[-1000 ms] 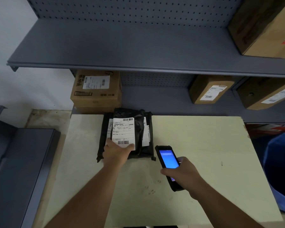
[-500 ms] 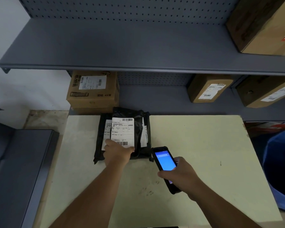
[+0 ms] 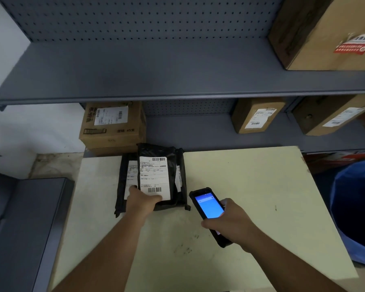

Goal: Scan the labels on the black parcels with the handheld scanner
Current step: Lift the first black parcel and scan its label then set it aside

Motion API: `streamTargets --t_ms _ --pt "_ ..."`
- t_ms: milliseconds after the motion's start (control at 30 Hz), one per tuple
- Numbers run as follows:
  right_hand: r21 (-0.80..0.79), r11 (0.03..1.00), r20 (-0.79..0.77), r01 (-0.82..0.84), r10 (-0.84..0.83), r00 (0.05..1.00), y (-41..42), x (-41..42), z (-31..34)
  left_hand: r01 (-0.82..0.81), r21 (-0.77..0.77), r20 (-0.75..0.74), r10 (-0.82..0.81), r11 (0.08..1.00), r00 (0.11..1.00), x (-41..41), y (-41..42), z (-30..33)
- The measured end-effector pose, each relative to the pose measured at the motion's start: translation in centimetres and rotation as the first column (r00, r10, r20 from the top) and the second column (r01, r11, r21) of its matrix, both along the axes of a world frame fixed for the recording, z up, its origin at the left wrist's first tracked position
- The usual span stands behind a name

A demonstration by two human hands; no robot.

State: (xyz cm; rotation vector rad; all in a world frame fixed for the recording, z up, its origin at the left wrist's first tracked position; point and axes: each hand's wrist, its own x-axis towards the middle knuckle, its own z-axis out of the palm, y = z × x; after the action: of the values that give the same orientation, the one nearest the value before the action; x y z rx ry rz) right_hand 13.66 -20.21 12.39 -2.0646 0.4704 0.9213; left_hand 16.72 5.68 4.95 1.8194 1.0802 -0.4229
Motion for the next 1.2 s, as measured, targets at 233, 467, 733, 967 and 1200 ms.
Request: streamTargets --t_ms 233,467,733,967,1200 --pt "-0.023 0.998 -0.009 -0.053 0.053 0.999 -0.7 0.0 1.4 0.025 -0.180 0.045 -0.017 0.983 0.999 -1.2 0.2 -0.1" --pt "-0.020 0.989 0.003 -0.149 0.149 0.989 -1.5 0.0 3.8 0.040 -0.152 0.108 -0.024 0.988 0.994 -2.2 -0.6 1.2" --pt "-0.033 0.982 -0.020 -0.188 0.187 0.982 -1.7 -0.3 6.0 0.085 -0.125 0.221 -0.056 0.989 0.974 -2.8 -2.4 2.6" --pt "-0.026 0.972 -0.041 -0.235 0.233 0.972 -1.8 -0.7 6.6 0.133 -0.077 0.266 -0.108 0.988 0.958 -3.4 -3.7 3.2" --pt "-0.019 0.966 -0.068 -0.259 0.257 0.964 -1.7 -1.0 6.7 0.135 -0.077 0.309 -0.105 0.988 0.945 -3.8 -4.5 3.9"
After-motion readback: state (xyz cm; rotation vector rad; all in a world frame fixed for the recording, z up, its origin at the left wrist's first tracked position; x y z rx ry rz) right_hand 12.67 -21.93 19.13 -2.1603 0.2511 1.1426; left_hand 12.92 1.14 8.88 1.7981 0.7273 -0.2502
